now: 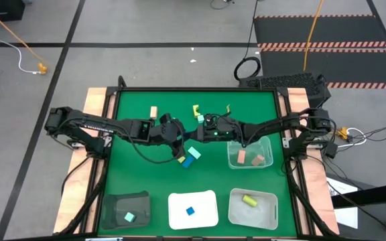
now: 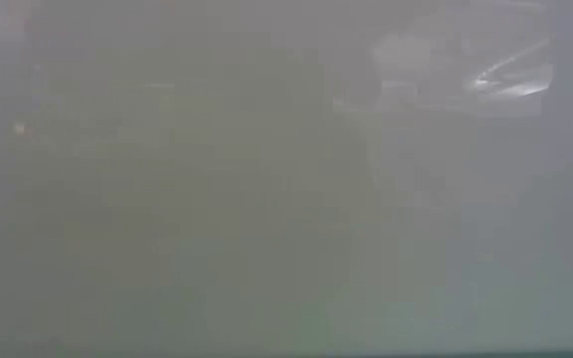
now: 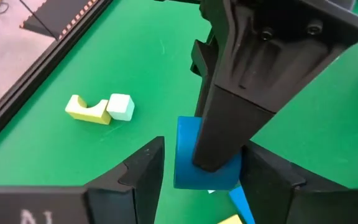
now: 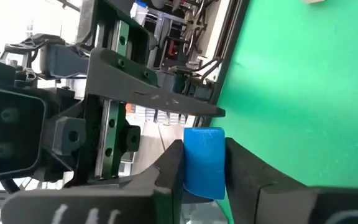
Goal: Sort & place blocks by color
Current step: Put the left blue small block into the white bin
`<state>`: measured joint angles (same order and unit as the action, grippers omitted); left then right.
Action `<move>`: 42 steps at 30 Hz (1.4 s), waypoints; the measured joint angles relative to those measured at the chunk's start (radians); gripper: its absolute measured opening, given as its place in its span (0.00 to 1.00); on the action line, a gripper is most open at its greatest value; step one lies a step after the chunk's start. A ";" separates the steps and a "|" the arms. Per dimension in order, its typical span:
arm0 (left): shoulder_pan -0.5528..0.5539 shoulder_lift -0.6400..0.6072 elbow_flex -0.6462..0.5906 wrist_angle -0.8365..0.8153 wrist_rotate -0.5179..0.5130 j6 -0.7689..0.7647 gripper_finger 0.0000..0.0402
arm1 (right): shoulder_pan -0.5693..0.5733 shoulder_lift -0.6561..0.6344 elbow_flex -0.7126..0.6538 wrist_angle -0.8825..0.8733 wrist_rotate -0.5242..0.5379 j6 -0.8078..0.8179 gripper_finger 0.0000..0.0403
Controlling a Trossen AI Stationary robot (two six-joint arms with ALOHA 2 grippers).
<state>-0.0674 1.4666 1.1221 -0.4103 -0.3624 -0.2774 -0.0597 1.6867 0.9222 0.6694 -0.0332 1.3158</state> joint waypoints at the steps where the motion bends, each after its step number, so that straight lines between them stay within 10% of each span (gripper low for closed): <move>1: -0.001 0.000 0.000 0.000 -0.002 -0.014 0.48 | -0.004 0.000 0.000 -0.001 -0.005 -0.003 0.17; 15: -0.048 -0.001 0.000 -0.084 -0.005 -0.194 0.49 | -0.096 0.000 -0.001 -0.175 -0.192 -0.056 0.17; 24: -0.068 -0.001 0.000 -0.413 -0.004 -0.394 0.52 | 0.003 -0.077 -0.002 -0.193 -0.522 -0.199 0.17; 42: -0.027 -0.002 -0.075 -0.383 -0.005 -0.485 0.52 | 0.311 -0.118 -0.002 -0.188 -0.464 -0.641 0.17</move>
<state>-0.0947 1.4647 1.0472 -0.7931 -0.3673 -0.7622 0.2516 1.5684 0.9207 0.4815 -0.4972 0.6749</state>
